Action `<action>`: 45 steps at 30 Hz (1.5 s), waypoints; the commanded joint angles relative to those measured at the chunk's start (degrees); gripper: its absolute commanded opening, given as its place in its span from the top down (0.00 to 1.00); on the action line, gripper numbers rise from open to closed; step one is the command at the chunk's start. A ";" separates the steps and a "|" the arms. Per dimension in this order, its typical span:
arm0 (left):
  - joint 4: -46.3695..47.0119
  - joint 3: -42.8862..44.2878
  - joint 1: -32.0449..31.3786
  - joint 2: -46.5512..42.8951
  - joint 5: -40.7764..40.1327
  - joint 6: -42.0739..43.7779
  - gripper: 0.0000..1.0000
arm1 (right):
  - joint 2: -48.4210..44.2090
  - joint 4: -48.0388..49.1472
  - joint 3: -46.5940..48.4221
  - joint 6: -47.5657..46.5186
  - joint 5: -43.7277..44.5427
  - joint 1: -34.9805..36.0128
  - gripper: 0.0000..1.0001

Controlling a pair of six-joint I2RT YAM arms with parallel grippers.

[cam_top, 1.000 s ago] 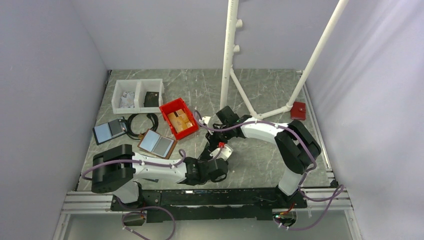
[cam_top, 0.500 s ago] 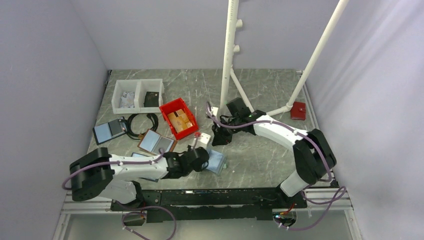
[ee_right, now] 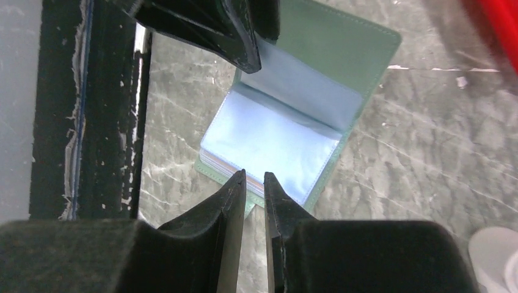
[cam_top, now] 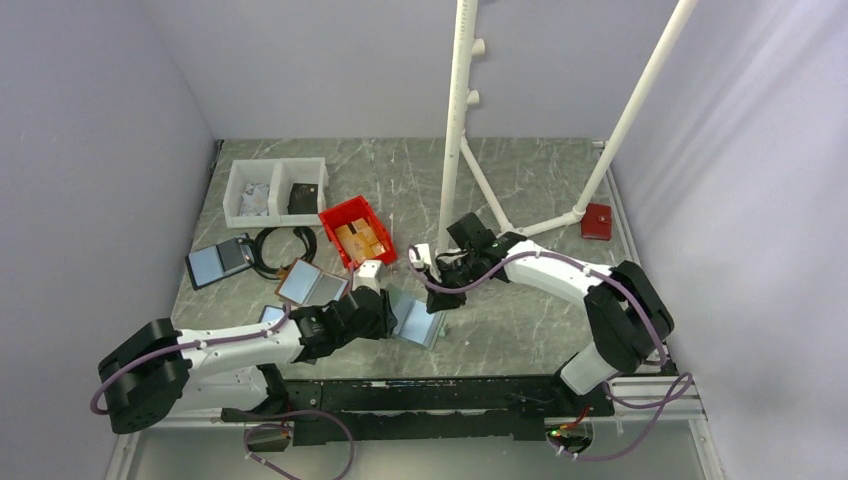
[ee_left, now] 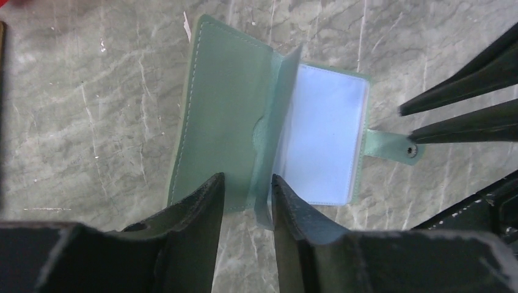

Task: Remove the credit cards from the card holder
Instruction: Open the card holder at the center of the board.

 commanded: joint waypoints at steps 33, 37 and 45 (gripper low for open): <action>10.84 6.63 1.61 3.24 25.59 12.53 0.41 | 18.86 0.86 15.83 20.17 11.94 7.41 0.83; 12.53 7.02 0.80 6.57 23.17 13.18 0.12 | 17.46 -0.35 16.01 19.61 8.57 5.30 0.83; 1.11 12.85 -2.95 11.85 11.52 14.27 0.12 | 16.92 -1.83 16.48 19.06 6.10 4.32 0.83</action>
